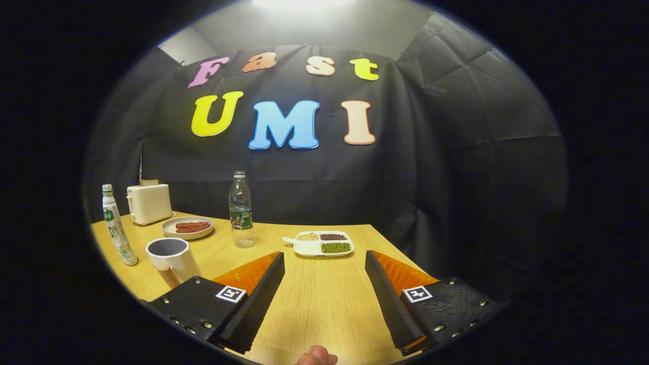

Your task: Take the bottle from table, then pour the juice into the cup, finally place the bottle on the coaster

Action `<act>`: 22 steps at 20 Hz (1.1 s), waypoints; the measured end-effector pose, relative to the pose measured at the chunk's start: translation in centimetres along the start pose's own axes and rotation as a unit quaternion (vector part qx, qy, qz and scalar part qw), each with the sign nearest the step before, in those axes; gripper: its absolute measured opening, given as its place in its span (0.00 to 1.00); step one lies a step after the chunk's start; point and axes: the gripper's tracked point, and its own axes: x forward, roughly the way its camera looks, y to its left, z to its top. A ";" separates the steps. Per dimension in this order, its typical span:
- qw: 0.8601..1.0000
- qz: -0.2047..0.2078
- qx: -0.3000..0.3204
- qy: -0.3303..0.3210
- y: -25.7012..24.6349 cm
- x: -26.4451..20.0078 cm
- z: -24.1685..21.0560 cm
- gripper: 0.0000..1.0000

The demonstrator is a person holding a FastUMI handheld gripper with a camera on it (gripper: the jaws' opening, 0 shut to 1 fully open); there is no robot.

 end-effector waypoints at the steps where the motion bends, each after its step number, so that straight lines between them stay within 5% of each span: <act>1: 1.000 0.003 0.010 -0.012 1.0 -0.9 0.7 0.97; 6: 0.999 -0.031 -0.021 0.003 4.6 -4.3 0.9 0.98; 15: 0.999 0.024 -0.017 -0.018 15.9 -8.3 1.8 0.98; 22: 0.993 0.104 -0.047 -0.040 26.4 -11.3 2.1 0.98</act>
